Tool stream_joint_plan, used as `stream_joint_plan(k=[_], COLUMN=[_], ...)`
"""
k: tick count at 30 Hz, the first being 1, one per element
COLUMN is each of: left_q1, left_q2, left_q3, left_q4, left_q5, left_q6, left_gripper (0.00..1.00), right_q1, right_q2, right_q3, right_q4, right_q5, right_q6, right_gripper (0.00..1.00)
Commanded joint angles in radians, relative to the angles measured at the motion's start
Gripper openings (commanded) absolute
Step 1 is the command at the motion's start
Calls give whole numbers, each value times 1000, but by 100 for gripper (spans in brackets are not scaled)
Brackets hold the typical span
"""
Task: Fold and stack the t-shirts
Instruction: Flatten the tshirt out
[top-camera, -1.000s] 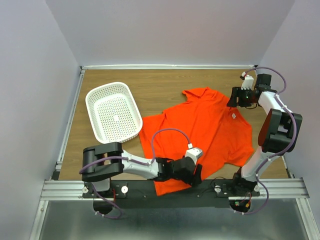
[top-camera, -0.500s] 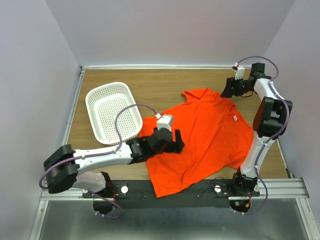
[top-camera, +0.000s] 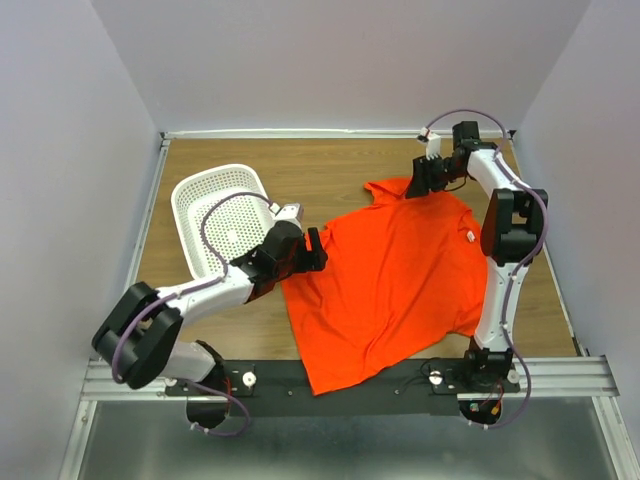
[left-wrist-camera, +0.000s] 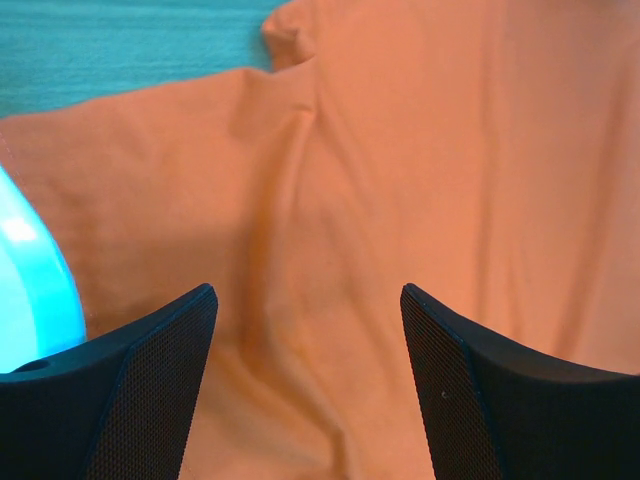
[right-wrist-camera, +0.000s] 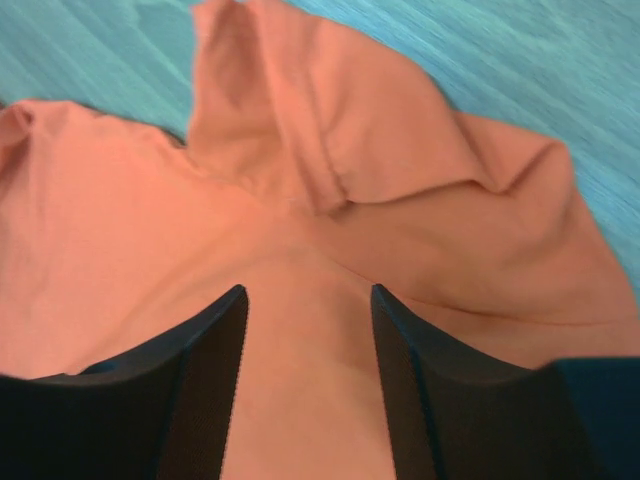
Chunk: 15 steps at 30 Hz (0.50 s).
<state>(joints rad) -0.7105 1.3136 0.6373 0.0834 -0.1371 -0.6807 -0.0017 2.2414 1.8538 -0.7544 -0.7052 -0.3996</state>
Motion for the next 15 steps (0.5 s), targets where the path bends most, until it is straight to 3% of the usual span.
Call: stream_joint_plan(k=[1,5,10,15], left_q1=[55,80,118,173], left_q2=[84,140,285,398], left_q3=[2,31,122,195], left_q4=[64,76,-10,-27], left_q5=[83,79,34,40], left_q6=[32,35,33,59], left_gripper=[82,82,82,82], right_q1=[-12,-12,-14,-24], right_q2=[67,101,168,263], right_q3=[24,41,143,274], right_q4=[-29,-26,-25,-25], right_q5=[79,119,262,300], right_q6=[27,74,171,260], right_gripper=[58,52,51,52])
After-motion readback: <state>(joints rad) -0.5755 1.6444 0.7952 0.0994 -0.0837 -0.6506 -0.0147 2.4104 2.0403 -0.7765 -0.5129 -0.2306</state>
